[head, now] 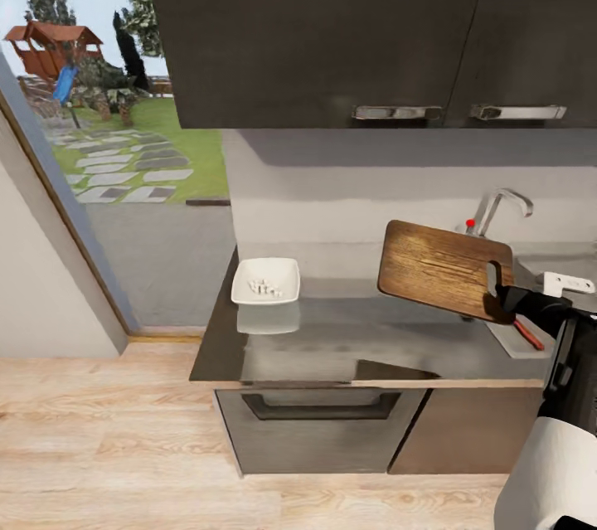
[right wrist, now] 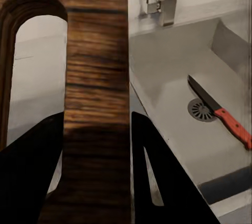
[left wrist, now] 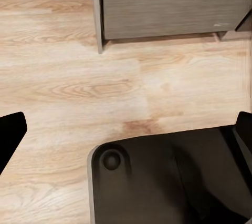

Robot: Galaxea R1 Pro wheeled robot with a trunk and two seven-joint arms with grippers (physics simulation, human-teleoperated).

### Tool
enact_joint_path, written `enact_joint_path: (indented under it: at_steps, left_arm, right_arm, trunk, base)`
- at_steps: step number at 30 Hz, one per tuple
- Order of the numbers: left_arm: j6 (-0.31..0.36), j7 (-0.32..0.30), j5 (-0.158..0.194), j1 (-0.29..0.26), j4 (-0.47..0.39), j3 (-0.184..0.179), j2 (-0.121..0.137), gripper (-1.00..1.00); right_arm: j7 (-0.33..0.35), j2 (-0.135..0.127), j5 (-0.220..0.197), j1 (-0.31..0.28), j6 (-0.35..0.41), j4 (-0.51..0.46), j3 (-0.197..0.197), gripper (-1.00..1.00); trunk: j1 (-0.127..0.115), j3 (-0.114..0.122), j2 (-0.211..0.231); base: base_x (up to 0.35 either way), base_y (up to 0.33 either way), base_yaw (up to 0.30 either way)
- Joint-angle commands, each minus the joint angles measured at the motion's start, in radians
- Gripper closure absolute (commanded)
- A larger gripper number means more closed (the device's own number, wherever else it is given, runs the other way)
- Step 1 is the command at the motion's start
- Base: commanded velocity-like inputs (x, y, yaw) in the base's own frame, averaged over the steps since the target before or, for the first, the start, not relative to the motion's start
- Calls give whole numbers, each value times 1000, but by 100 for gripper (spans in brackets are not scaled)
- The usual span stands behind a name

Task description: In the kitchen, take the Vidalia onion out of the sink, dice it on the chopping board with the paring knife, put the diced onion into the bowl on the countertop, then place both the paring knife and the chopping board into the sink.

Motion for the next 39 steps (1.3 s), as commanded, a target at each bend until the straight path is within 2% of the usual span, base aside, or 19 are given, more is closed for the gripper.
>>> enact_joint_path:
  at_steps: [1,15,16,19,20,23,39]
  left_arm:
    - [-1,-6,-7,0,-2,8,-1,-100]
    - [-1,-6,-7,0,-2,8,-1,-100]
    - [-1,-6,-7,0,-1,8,-1,-100]
    - [-1,-6,-7,0,-1,8,-1,-100]
    - [-1,-6,-7,0,-1,8,-1,-100]
    - [-1,-6,-7,0,-1,8,-1,-100]
    - [-1,-6,-7,0,-1,8,-1,-100]
  right_arm:
    - [10,0,5,-1,3,-1,-1,100]
    - [6,8,6,-1,0,6,-1,100]
    - [0,8,16,-1,0,6,0,100]
    - [-11,12,84,-1,-2,7,1,100]
    - [-13,22,108,-1,-3,7,2,100]
    - [-17,45,131,-1,-5,8,2,100]
    - [-66,52,139,-1,-5,46,3,100]
  trunk:
    - [1,-2,-2]
    - [1,-1,-2]
    - [1,-1,-2]
    - [1,-1,-2]
    - [1,-1,-2]
    - [1,-1,-2]
    - [1,-1,-2]
  base:
    - [0,-261,-38]
    - [0,-239,-3]
    - [0,-230,0]
    - [0,-229,0]
    - [0,-229,0]
    - [0,-229,0]
    - [0,-207,0]
